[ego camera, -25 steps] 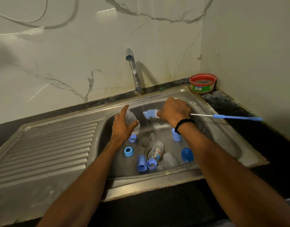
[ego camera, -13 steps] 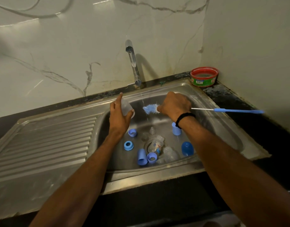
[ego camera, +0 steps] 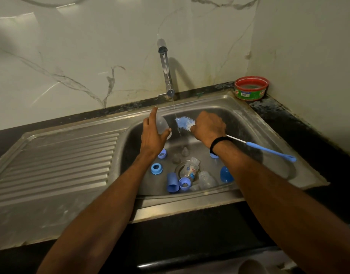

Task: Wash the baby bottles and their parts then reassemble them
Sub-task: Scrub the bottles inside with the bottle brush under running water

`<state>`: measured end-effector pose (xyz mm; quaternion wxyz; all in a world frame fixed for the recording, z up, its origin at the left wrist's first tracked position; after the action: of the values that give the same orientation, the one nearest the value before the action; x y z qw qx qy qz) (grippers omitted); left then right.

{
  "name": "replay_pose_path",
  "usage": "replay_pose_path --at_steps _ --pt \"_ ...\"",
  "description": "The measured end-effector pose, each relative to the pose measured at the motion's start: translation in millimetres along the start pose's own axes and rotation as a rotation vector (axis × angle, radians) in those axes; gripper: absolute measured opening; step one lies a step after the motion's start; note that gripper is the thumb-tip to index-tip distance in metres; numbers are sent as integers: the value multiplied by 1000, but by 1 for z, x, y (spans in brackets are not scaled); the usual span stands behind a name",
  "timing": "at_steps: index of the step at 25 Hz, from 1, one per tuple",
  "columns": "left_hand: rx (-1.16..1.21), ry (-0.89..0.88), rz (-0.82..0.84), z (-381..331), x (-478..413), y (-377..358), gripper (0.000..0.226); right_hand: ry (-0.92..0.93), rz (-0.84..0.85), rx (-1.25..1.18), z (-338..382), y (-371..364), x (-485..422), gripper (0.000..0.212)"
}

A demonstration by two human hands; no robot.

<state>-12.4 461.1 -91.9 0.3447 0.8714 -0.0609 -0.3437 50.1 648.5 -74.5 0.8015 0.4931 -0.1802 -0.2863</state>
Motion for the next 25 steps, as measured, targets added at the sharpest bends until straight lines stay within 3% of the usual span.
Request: replay_pose_path --at_steps 5,8,17,25 --pt "-5 34 -39 2 0 5 82 46 -21 -9 5 -7 1 30" --pt "-29 54 60 4 2 -5 84 55 -13 6 6 -12 2 28" --pt "-3 67 11 10 5 2 83 61 -19 10 6 -11 1 26" --pt "-24 99 87 13 6 -9 84 38 -31 -12 0 -3 -5 24"
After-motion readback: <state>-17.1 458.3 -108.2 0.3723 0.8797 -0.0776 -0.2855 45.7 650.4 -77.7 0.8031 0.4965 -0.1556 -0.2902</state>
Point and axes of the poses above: each hand's wrist, its own x-axis away from the middle knuckle, its own y-axis out of the back of the hand, z = x × y, the point moved 9 cm from there along -x, towards the middle knuckle, and after that the axes turned 15 degrees about -y, right-handed, at the moved point
